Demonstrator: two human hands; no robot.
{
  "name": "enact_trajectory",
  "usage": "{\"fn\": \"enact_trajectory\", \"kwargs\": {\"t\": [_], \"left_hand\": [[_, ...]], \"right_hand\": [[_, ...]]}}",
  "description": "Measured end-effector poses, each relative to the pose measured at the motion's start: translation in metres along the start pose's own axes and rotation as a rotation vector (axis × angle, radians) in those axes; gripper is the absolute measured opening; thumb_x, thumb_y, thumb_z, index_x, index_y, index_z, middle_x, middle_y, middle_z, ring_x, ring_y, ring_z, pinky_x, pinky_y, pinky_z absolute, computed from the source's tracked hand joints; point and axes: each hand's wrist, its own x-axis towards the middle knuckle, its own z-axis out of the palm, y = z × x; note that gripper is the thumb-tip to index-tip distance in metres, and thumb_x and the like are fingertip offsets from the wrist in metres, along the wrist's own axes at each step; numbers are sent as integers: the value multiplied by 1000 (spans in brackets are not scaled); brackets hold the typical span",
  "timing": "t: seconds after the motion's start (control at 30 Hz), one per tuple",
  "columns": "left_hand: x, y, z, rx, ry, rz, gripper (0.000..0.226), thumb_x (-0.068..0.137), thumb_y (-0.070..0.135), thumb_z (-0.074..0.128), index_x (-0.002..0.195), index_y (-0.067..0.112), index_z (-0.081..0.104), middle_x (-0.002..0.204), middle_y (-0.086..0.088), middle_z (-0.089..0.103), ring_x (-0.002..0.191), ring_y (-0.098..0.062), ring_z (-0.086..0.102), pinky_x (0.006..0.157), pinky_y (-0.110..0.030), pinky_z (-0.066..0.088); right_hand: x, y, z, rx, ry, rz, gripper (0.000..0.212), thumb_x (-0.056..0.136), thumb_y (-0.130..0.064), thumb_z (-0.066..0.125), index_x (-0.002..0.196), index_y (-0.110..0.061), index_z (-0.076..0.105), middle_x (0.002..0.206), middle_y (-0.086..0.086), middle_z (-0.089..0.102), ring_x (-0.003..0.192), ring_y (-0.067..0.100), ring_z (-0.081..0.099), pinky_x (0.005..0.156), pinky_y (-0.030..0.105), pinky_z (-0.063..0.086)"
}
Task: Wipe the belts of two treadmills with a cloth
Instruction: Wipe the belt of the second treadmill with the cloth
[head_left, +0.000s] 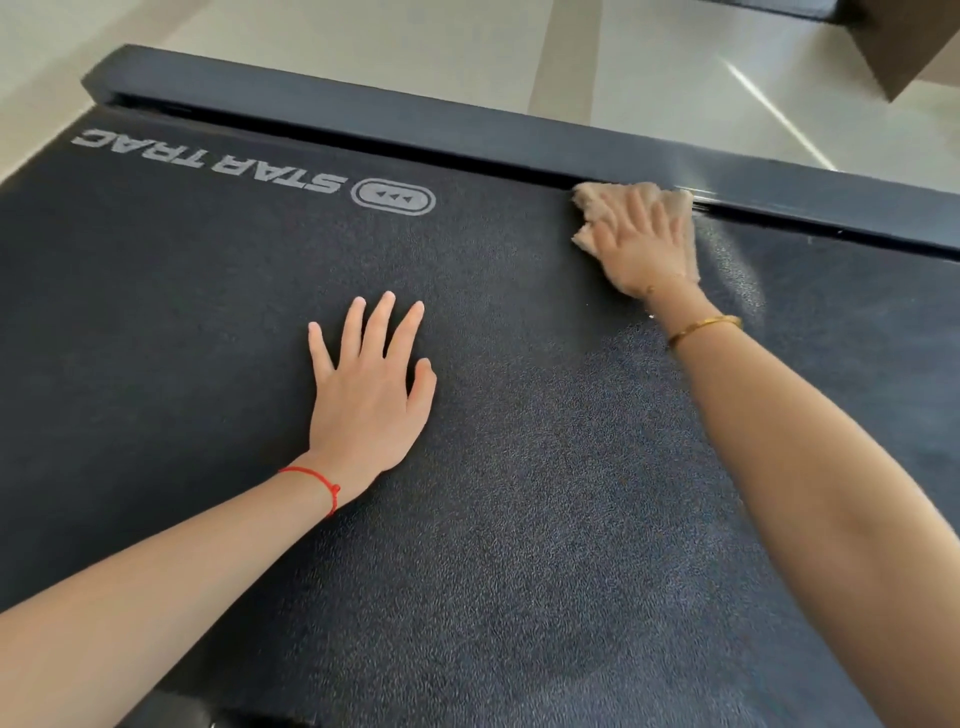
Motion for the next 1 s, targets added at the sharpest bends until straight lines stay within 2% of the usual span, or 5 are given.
{"fn": "enact_trajectory", "kwargs": {"t": [0.13,0.43,0.63,0.7,1.0], "left_hand": [[2,0,-1,-26,12,-3,61,100,42,23,159,28,17,166,-2,15,154,-25,6,120,-64,3],[0,0,-1,-82,30,2,56,102,37,34,157,27,25,165,-3,20,153,-26,9,120,-64,2],[-1,1,-3,-105,24,9,56,103,38,33,157,26,26,165,-4,20,153,-27,8,120,-64,2],[-2,1,-4,-108,21,6,56,103,38,33,157,26,25,165,-4,19,153,-27,8,120,-64,2],[-6,4,-7,-137,22,57,53,104,31,35,156,23,29,164,-4,23,153,-25,11,121,-62,4]], "right_hand": [[-24,-1,6,61,-19,7,55,105,-47,14,157,-32,9,166,1,-2,152,30,-6,122,47,-9],[-186,-28,40,71,-17,-511,52,104,-48,20,155,-41,8,165,-10,0,152,22,-7,123,43,-6],[-167,14,27,48,-2,-150,53,106,-46,19,157,-37,6,166,-6,-4,152,25,-7,122,43,-7],[-176,8,29,55,-20,-145,53,106,-46,18,156,-38,4,165,-7,-5,152,26,-9,122,43,-10],[-358,-44,54,17,-85,-621,53,105,-48,20,156,-38,8,165,-10,-5,152,23,-12,123,45,-8]]}}
